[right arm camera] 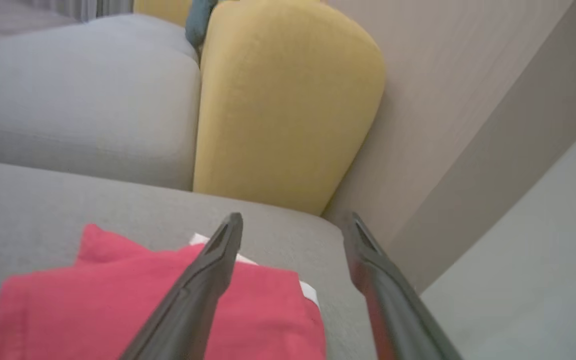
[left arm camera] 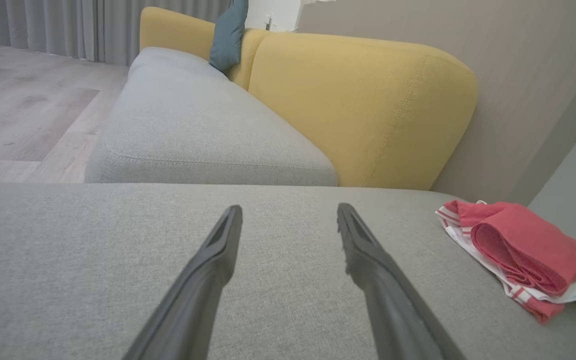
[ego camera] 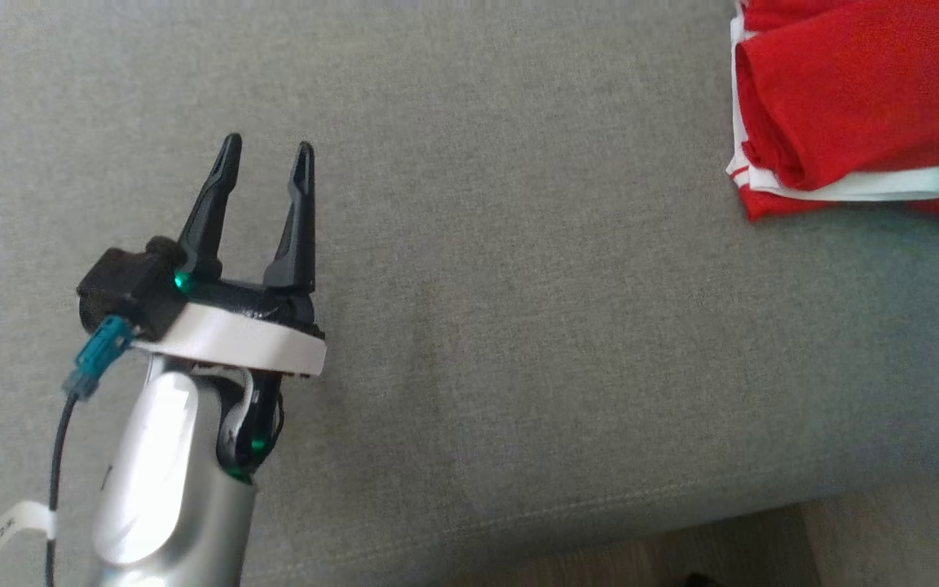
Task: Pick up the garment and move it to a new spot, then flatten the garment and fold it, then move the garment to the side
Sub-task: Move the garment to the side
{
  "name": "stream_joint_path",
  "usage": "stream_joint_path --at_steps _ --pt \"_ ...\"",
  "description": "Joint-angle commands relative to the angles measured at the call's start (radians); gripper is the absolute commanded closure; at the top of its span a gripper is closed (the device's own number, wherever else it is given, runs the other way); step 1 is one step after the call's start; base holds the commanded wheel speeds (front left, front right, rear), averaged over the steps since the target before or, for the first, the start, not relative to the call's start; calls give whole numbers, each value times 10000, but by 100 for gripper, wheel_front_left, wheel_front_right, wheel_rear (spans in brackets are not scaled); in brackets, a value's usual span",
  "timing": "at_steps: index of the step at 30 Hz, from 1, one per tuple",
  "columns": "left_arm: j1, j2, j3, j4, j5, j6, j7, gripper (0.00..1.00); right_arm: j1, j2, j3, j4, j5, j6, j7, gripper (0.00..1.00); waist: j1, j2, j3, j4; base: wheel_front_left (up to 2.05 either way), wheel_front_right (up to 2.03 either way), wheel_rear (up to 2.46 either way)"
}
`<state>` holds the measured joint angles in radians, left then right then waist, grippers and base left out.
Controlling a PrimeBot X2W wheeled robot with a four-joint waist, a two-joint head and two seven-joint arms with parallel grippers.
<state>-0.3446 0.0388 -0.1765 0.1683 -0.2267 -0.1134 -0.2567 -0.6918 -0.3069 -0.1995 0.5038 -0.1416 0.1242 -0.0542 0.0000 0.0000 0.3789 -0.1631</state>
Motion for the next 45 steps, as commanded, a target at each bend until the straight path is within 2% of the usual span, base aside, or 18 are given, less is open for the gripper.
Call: stream_joint_path --at_steps 1,9,16,25,30,45 --pt "46 114 338 -314 -89 62 -51 0 -158 103 276 -492 87 65 -127 0 0 0 -291 101 0 0 0" --pt "540 114 737 -577 -388 348 -51 0 725 1671 1533 -1686 1099 65 -725 0 0 0 -1430 590 0 0 0" --pt "1106 114 786 -620 -600 536 -51 0 2184 2411 2050 -2201 1788 65 -1516 0 0 0 -2120 1160 0 0 0" --pt "2105 114 470 -496 -591 654 -51 0 4356 2562 2269 -2435 2664 65 -2039 0 0 0 -2822 1593 0 0 0" --pt "2388 114 452 -587 -589 807 -51 0 4996 2564 2326 -2643 2873 65 -2069 0 0 0 -2990 1665 0 0 0" --pt "2820 114 555 -1307 -373 950 -51 0 5610 2566 2483 -3335 2922 65 -2075 0 0 0 -3072 1514 0 0 0"
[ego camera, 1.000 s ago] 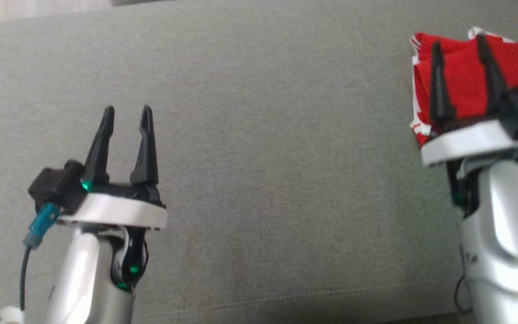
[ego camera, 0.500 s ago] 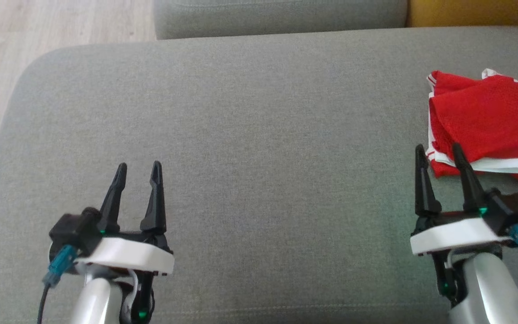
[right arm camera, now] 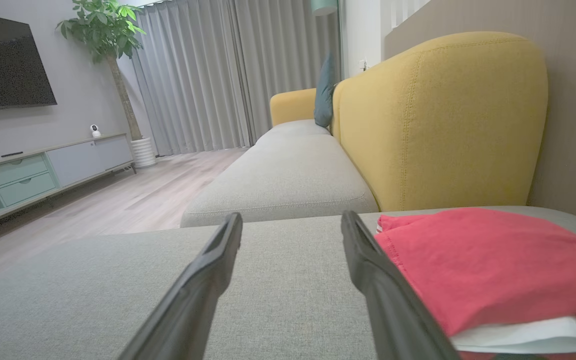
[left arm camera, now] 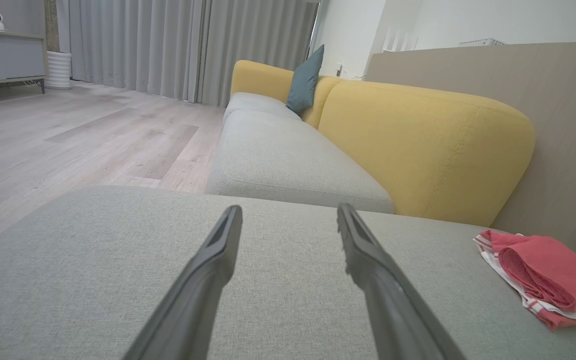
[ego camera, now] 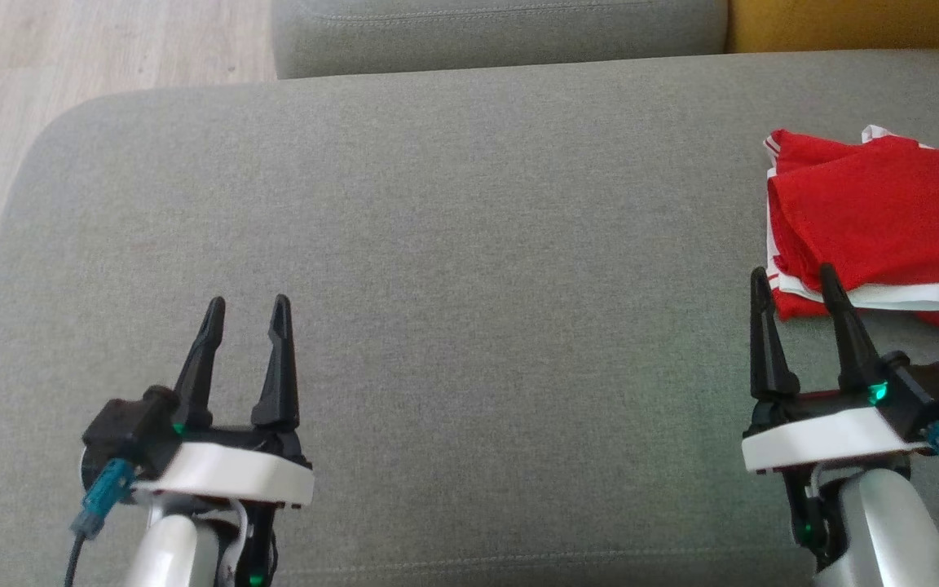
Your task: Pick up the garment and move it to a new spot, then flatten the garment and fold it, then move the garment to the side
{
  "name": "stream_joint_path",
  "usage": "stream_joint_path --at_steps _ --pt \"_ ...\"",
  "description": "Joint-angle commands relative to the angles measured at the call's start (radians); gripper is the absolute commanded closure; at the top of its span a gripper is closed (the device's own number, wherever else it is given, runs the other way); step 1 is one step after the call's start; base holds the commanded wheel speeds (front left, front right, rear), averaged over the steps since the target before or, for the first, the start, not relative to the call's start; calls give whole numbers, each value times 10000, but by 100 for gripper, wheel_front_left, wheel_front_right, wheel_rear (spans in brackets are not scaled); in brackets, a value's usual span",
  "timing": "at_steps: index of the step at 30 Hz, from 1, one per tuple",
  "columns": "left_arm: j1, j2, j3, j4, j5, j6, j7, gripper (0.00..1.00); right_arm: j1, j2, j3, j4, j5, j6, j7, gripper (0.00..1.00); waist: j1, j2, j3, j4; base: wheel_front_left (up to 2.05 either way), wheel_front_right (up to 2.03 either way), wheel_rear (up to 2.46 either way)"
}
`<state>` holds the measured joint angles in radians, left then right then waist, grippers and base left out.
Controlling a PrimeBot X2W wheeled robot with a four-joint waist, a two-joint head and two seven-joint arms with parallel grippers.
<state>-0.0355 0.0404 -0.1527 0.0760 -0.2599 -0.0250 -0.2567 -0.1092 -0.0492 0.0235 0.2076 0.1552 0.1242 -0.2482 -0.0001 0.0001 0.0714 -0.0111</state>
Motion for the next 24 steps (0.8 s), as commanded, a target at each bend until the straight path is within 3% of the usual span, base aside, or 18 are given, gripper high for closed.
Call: stream_joint_path --at_steps 1,24 --pt "-265 99 336 -396 -59 66 -51 0 -210 -11 250 -389 -48 65 -134 0 1 -1 8 -17 0 0 0" --pt "-202 98 659 -775 -500 -242 -51 0 -210 -11 293 -569 41 65 -135 0 1 -1 106 -67 0 0 0"
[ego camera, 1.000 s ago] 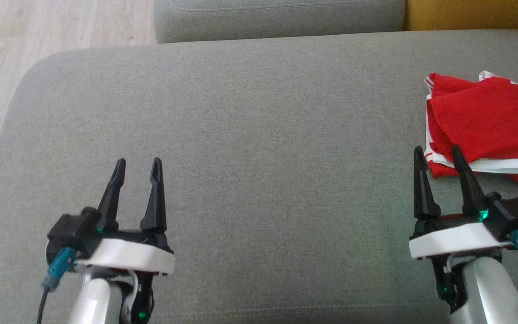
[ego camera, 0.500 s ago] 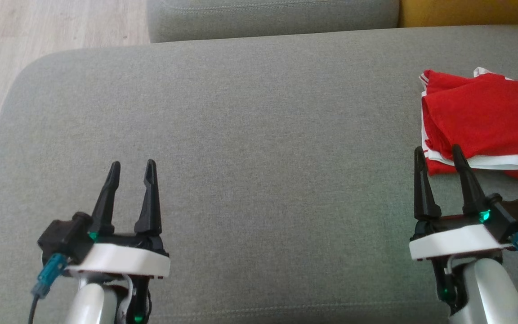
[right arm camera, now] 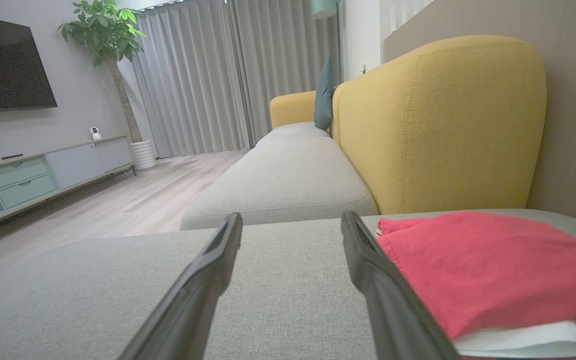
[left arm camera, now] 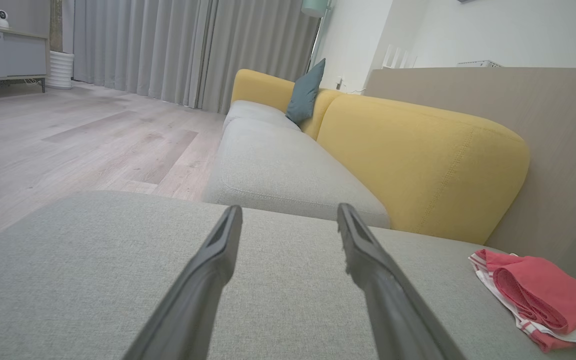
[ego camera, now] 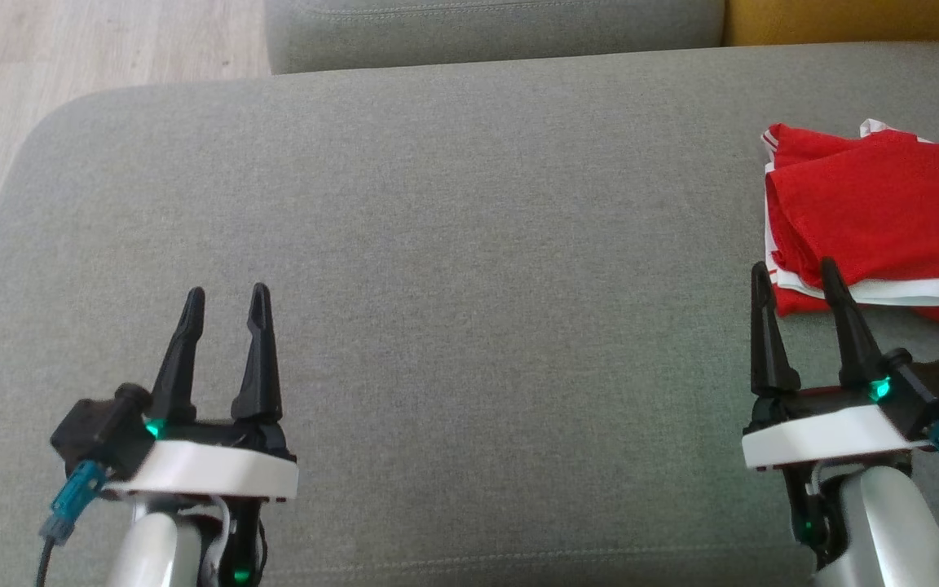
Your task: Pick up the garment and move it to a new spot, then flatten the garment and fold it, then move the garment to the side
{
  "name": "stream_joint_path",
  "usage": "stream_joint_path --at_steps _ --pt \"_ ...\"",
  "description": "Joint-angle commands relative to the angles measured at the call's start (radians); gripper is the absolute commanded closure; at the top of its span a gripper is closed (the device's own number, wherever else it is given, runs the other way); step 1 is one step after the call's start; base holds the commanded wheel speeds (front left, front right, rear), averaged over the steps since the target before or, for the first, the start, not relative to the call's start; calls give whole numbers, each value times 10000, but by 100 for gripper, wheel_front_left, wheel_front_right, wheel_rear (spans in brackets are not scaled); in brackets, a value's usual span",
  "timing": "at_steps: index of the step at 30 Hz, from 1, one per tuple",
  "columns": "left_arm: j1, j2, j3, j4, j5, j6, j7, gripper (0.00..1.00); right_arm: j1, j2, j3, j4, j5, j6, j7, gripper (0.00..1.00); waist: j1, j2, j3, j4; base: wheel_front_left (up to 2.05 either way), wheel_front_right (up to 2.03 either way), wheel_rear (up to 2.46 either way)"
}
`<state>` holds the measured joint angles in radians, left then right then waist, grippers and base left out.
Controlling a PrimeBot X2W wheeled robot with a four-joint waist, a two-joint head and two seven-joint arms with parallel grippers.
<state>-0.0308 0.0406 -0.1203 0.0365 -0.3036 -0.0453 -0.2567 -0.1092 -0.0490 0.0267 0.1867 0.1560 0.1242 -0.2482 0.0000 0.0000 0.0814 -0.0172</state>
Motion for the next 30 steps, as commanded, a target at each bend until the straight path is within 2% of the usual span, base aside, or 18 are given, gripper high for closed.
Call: stream_joint_path --at_steps 1,14,15,18,30 --pt "-249 97 341 -386 -67 -42 -51 0 -210 -13 262 -358 38 65 -135 0 0 0 9 -9 0 0 0" --pt "-272 97 378 -480 -180 0 -51 0 -242 -13 273 -350 66 65 -135 0 0 0 71 -20 0 0 0" --pt "7 -10 31 -24 -153 3 0 100 2 4 6 36 13 0 4 100 0 0 72 -20 0 0 0" --pt "195 -40 4 495 -162 9 13 100 151 23 9 533 27 -2 18 100 0 0 72 -20 0 0 0" --pt "121 51 121 625 -1490 -63 280 100 150 -60 -18 521 1512 5 276 100 0 0 -10 -2 0 0 0"
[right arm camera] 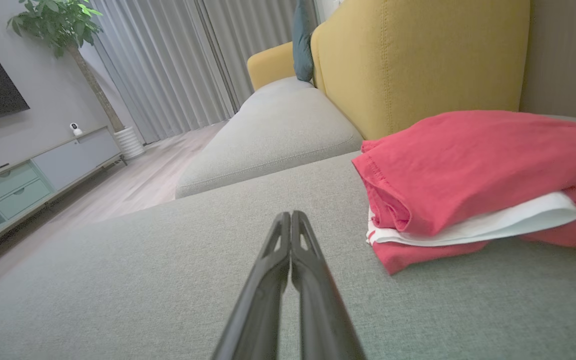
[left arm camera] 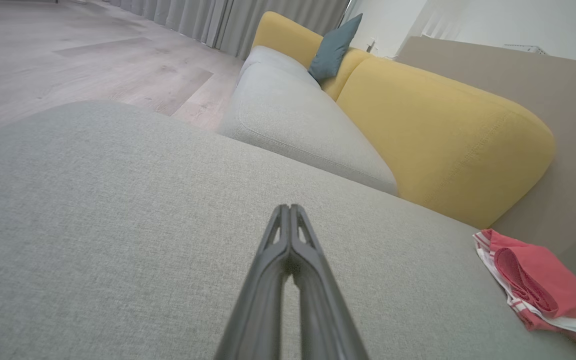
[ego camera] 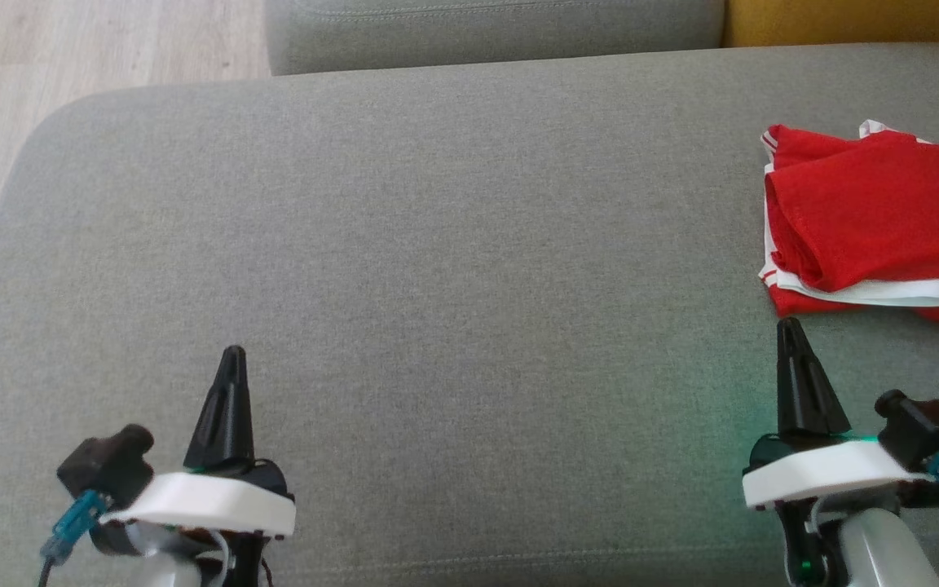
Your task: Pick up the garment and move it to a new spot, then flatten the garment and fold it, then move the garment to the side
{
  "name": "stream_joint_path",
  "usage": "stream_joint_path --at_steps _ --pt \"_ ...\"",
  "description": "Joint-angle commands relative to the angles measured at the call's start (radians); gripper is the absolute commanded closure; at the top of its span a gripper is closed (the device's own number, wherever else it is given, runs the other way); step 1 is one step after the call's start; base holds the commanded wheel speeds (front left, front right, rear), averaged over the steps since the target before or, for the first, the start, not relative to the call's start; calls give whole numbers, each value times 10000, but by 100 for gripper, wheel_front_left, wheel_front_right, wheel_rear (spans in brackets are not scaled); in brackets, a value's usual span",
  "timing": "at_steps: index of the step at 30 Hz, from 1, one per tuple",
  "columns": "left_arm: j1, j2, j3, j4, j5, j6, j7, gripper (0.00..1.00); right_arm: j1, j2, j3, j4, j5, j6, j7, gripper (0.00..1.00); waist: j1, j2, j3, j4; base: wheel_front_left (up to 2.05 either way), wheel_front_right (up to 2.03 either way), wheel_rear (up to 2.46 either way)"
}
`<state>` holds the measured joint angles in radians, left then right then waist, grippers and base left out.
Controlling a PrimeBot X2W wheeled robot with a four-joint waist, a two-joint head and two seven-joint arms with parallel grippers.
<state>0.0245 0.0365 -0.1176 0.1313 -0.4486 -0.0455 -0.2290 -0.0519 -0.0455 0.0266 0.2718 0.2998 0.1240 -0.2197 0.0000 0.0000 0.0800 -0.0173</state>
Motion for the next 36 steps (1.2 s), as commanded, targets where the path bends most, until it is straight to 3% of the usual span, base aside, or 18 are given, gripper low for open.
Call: stream_joint_path --at_steps 1,36 --pt "-451 106 116 -289 -261 -77 50 100 -426 -107 -23 -327 320 8 35 100 0 0 -9 2 0 0 0" --pt "-712 278 564 152 -3927 -320 904 100 -453 -242 -234 -321 4413 26 874 100 0 0 -242 55 0 0 0"
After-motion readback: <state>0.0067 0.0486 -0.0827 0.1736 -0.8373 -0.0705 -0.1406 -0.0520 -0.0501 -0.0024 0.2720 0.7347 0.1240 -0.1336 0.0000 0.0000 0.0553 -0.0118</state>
